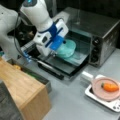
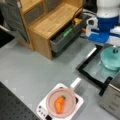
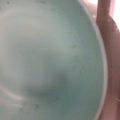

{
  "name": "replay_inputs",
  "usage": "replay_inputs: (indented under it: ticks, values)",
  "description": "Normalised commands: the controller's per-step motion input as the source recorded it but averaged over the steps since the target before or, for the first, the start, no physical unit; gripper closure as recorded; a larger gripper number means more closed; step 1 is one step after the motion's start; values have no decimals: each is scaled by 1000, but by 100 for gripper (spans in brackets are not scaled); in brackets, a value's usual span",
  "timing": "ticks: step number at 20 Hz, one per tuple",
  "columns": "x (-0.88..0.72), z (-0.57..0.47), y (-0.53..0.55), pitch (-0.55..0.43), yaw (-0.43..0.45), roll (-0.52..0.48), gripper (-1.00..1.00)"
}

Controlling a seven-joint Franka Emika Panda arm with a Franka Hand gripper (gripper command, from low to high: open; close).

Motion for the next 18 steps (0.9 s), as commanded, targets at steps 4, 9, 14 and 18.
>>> replay_inputs:
  ticks: [4, 9, 14, 18]
  values:
    - [77, 170, -56, 108, 21, -176, -100]
    - [177, 243, -51, 164, 11, -257, -100]
    - [243, 268, -23, 199, 21, -238, -100]
    - [371, 325, -39, 224, 18, -223, -100]
